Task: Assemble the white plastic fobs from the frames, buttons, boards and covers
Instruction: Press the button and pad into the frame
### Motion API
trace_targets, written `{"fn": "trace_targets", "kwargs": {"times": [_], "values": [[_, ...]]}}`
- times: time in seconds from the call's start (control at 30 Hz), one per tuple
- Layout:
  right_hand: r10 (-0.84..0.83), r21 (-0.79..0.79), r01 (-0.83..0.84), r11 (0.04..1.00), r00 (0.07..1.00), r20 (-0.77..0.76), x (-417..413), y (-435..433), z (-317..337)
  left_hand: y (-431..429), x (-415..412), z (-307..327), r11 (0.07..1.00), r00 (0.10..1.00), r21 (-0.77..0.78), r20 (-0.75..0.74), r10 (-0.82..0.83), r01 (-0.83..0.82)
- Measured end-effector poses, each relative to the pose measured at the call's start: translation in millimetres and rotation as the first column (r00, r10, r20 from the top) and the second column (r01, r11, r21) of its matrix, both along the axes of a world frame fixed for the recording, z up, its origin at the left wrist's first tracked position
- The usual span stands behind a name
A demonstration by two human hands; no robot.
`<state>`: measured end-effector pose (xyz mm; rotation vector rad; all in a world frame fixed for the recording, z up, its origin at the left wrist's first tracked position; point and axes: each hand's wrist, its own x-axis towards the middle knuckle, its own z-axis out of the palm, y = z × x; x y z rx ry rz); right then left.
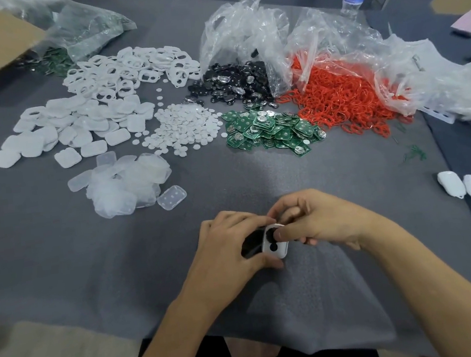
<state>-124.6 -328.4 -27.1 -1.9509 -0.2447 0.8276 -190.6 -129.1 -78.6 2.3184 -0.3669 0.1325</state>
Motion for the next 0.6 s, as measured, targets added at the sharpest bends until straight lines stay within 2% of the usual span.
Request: {"fn": "trace_targets", "kwargs": {"times": [0.13,0.4,0.5,0.6], "values": [[-0.017,0.035,0.014,0.999,0.997,0.074,-7,1,-3,-1,0,-1,1.000,1.000,0.004,0.000,0.022,-0.022],[-0.187,0.115,0.167,0.979,0.963,0.192,-26,3,-16,-4,0,-2,0.996,0.997,0.056,0.032,0.072,-0.074],[-0.154,0.021,0.158,0.987,0.915,0.374,-32,3,-19,-6,-1,0,0.995,0.995,0.044,0.037,0.092,-0.094],[-0.106,-0.071,0.158,0.985,0.873,0.476,-36,3,-22,-6,-2,3,0.993,0.994,0.040,0.034,0.106,-0.107]]}}
